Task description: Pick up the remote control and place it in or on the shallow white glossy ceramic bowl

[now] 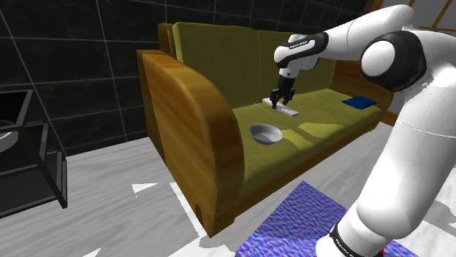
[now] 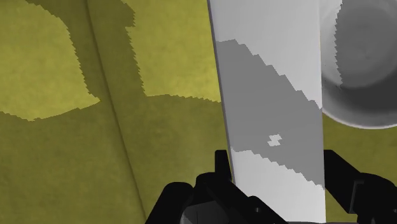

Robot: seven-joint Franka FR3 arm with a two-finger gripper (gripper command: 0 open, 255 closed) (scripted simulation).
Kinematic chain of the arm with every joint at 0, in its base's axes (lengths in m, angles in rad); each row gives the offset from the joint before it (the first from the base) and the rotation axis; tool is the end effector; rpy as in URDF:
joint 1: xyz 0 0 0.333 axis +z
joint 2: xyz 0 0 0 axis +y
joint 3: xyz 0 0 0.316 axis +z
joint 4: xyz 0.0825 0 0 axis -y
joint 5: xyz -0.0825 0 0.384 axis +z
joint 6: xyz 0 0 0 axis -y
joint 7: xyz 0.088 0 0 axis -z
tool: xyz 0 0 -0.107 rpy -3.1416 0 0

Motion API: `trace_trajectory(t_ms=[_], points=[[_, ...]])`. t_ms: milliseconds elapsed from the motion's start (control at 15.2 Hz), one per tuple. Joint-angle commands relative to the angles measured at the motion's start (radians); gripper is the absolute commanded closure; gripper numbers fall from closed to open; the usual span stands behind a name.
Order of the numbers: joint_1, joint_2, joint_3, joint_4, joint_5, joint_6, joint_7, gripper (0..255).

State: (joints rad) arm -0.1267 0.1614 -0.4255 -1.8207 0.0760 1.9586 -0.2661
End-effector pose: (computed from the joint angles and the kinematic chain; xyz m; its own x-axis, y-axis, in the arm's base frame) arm 0.5200 -0.3017 0.4528 0.9521 -0.3056 -0.0071 -0.3056 -0.9521 -0.0058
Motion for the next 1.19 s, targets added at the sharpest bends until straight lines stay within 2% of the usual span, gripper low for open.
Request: trace_trajectory(t_ms=[0, 594, 1122], points=[[0.03, -0.065, 0.011, -0.079, -0.029, 0.021, 0.049, 255], [0.129, -0.295, 0.112, -0.337, -0.116, 0.064, 0.287, 255], [0.129, -0.263, 0.11, -0.4, -0.106, 0.159, 0.281, 255]])
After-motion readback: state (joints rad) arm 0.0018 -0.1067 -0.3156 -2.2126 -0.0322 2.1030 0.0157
